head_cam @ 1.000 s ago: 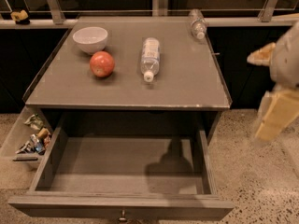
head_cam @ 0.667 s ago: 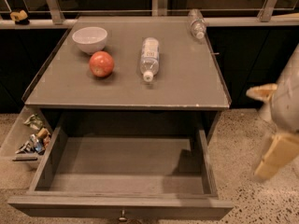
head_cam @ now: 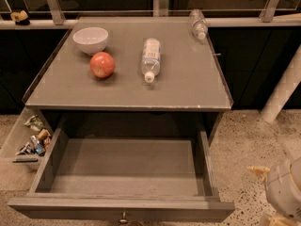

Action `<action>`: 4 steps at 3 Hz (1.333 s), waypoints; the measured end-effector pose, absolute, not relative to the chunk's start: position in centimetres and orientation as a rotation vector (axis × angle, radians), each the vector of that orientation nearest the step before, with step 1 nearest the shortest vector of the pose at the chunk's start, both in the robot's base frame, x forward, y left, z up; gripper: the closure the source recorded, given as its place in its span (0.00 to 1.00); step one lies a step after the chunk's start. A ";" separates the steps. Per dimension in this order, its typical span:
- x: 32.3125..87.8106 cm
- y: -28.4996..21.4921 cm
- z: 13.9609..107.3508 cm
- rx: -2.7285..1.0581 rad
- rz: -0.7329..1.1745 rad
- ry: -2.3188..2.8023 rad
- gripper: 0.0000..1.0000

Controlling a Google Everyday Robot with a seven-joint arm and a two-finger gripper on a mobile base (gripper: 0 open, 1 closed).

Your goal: Close top drawer

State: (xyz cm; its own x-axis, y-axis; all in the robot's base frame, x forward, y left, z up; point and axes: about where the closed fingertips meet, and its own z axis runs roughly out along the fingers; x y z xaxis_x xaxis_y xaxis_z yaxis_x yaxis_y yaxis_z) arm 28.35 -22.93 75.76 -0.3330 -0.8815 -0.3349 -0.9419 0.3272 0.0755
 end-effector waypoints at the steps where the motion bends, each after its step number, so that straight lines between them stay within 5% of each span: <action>1: 23.7 -22.1 71.9 -1.614 0.514 2.391 0.00; 4: 16.9 -16.5 67.4 -1.589 0.893 2.057 0.00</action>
Offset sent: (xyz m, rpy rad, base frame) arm -0.1386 0.0490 -0.0446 0.3069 0.0607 -0.0474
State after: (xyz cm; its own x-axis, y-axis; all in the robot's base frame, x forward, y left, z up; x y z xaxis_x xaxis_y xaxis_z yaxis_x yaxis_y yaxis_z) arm 16.89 -16.49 67.37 -0.2804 -0.7078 -0.6483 -0.9570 0.1536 0.2462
